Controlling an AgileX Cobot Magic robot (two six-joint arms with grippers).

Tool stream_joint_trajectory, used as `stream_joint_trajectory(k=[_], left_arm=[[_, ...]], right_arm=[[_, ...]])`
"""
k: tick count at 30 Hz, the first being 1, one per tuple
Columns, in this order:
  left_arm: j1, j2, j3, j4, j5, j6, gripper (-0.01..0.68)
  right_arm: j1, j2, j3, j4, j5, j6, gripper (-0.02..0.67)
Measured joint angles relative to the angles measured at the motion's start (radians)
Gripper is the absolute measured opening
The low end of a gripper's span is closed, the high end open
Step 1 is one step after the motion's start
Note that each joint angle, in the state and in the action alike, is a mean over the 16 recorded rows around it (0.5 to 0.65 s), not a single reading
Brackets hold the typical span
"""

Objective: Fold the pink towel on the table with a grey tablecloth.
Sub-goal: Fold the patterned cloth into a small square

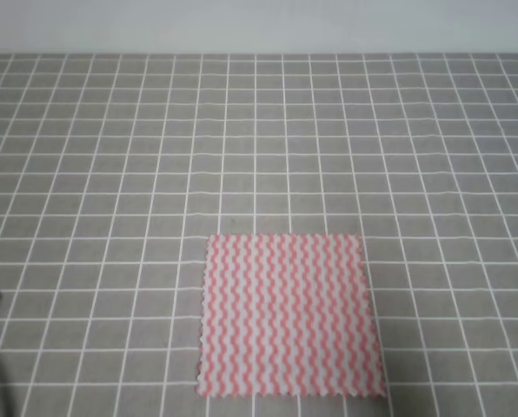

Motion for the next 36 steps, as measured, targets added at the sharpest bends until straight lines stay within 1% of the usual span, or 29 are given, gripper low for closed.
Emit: stream_joint_trajectory(k=[5,9,13,17,21,27,32,36], left_arm=[[0.000,0.167,-0.087,-0.004,0.103,0.086,-0.003],[0.000,0.267,-0.122,-0.046,0.146,0.189,-0.003],[-0.010,0.330,-0.127,-0.146,0.150,0.322,-0.003],[-0.041,0.384,-0.127,-0.288,0.133,0.473,-0.003],[-0.103,0.445,-0.127,-0.436,0.093,0.630,-0.002],[-0.241,0.549,-0.131,-0.623,-0.002,0.820,-0.002],[-0.351,0.631,-0.147,-0.698,-0.071,0.903,-0.002],[-0.410,0.676,-0.164,-0.722,-0.106,0.933,-0.002]], right_arm=[[0.000,0.136,-0.086,-0.062,0.139,-0.002,-0.016],[0.000,0.213,-0.119,-0.088,0.234,-0.009,-0.016],[0.000,0.260,-0.128,-0.083,0.303,-0.026,-0.016],[0.000,0.284,-0.129,-0.039,0.354,-0.060,-0.015],[0.001,0.293,-0.129,0.010,0.389,-0.093,-0.015],[0.002,0.297,-0.129,0.078,0.410,-0.137,-0.014],[0.002,0.330,-0.135,0.092,0.411,-0.150,-0.014],[0.002,0.382,-0.154,0.079,0.410,-0.158,-0.014]])
